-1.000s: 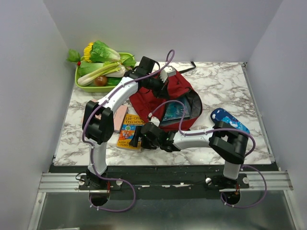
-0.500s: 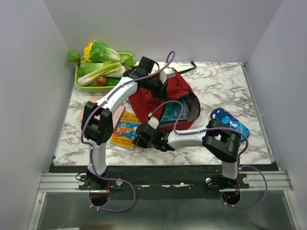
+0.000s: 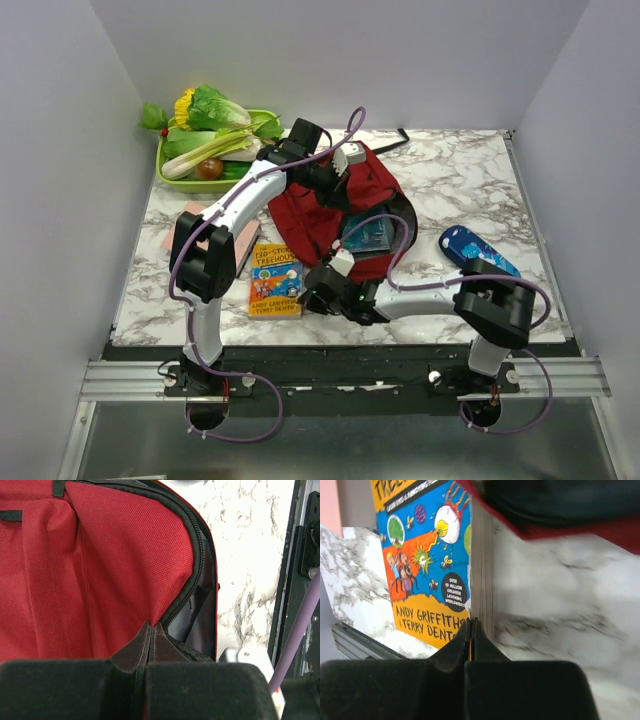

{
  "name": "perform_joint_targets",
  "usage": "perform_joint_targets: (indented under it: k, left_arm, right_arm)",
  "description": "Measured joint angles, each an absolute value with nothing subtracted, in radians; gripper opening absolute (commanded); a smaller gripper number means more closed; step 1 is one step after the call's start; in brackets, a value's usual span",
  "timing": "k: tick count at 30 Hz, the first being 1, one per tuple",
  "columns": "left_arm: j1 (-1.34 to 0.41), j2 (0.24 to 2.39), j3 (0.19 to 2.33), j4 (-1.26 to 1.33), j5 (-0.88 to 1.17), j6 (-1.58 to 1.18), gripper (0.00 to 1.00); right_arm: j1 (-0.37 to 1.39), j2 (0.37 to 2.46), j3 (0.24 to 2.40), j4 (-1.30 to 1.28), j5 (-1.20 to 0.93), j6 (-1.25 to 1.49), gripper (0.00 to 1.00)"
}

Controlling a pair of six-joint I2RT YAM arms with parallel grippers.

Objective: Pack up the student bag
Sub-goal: Move the book to the center of the board.

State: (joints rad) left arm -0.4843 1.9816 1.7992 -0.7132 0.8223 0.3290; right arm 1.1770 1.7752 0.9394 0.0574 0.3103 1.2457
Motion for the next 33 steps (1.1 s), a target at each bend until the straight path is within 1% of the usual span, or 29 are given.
perform_joint_targets:
  k: [3, 7, 12, 17, 23, 29, 31, 33]
  left_arm:
    - [-0.484, 1.981, 1.799, -0.712, 0.823, 0.329, 0.00]
    - [-0.484, 1.980, 1.799, -0.700, 0.825, 0.325, 0.00]
    - [-0.484, 1.980, 1.799, -0.686, 0.830, 0.312, 0.00]
    - [-0.484, 1.979, 1.799, -0.674, 0.835, 0.302, 0.00]
    - [-0.484, 1.968, 1.782, -0.657, 0.835, 0.294, 0.00]
    - [-0.484, 1.964, 1.776, -0.648, 0.835, 0.283, 0.00]
    - [-0.484, 1.964, 1.776, -0.646, 0.835, 0.283, 0.00]
    - [-0.484, 1.964, 1.776, -0.643, 0.835, 0.283, 0.00]
  right_arm:
    - [1.187, 1.693, 0.849, 0.050, 0.332, 1.263, 0.01]
    - [1.232, 1.561, 0.740, -0.024, 0.358, 1.285, 0.01]
    - [1.278, 1.392, 0.667, -0.204, 0.390, 1.319, 0.01]
    - [1.282, 1.243, 0.653, -0.432, 0.447, 1.338, 0.01]
    - [1.282, 1.252, 0.690, -0.588, 0.487, 1.315, 0.01]
    - [1.271, 1.268, 0.727, -0.641, 0.512, 1.308, 0.01]
    - [1.267, 1.242, 0.726, -0.654, 0.526, 1.308, 0.01]
    - [1.267, 1.170, 0.726, -0.661, 0.547, 1.293, 0.01]
